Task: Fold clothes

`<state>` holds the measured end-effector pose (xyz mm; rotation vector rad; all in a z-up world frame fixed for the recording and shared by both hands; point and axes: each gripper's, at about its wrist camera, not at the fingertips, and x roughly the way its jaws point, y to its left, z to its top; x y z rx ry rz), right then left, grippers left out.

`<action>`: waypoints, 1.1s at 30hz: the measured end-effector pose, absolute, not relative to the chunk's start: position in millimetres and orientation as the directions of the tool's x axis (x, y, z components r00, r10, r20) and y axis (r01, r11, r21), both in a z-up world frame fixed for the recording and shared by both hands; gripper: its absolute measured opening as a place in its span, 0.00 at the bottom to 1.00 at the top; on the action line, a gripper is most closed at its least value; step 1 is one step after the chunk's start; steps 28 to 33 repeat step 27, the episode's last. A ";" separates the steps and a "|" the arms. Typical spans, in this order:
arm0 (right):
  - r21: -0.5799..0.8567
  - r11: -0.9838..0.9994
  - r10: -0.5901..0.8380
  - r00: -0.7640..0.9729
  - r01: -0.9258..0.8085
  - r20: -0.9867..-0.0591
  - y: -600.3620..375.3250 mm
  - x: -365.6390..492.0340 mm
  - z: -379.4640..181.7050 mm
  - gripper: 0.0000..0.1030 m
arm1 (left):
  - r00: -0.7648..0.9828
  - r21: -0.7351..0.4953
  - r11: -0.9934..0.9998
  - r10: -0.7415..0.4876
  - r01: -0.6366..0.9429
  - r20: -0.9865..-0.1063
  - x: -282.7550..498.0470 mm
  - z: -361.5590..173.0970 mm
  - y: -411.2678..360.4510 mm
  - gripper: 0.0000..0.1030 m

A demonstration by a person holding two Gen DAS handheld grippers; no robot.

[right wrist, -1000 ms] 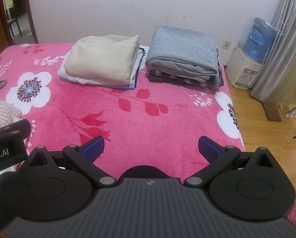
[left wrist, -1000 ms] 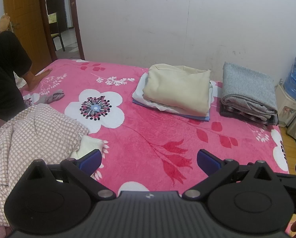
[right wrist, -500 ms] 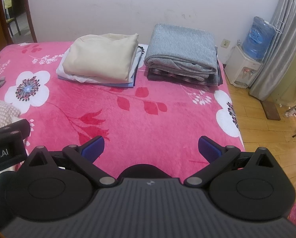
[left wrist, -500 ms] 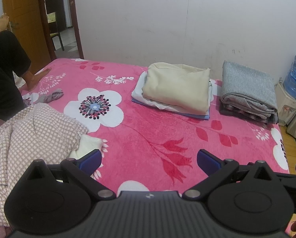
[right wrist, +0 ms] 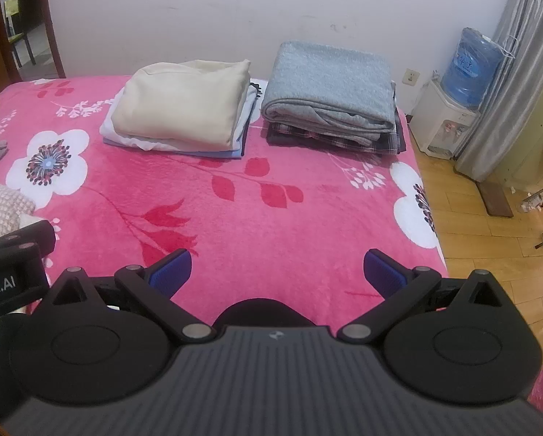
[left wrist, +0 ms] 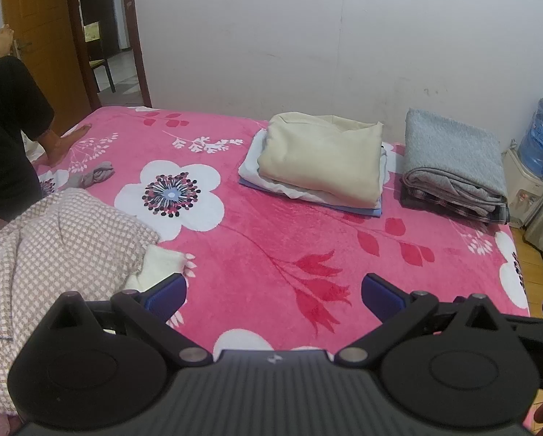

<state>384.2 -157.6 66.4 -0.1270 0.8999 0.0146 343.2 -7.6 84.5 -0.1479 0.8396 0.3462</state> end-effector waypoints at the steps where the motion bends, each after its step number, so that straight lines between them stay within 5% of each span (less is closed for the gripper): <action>1: -0.104 0.992 -0.041 0.622 -0.066 -0.782 -157.7 384.3 66.3 0.99 | 0.615 0.008 0.934 0.241 -0.356 -0.751 343.4 84.3 -7.8 1.00; 33: -0.110 0.992 -0.047 0.610 -0.065 -0.791 -157.9 382.6 62.9 0.98 | 0.606 0.010 0.935 0.238 -0.355 -0.759 345.1 82.6 -7.2 1.00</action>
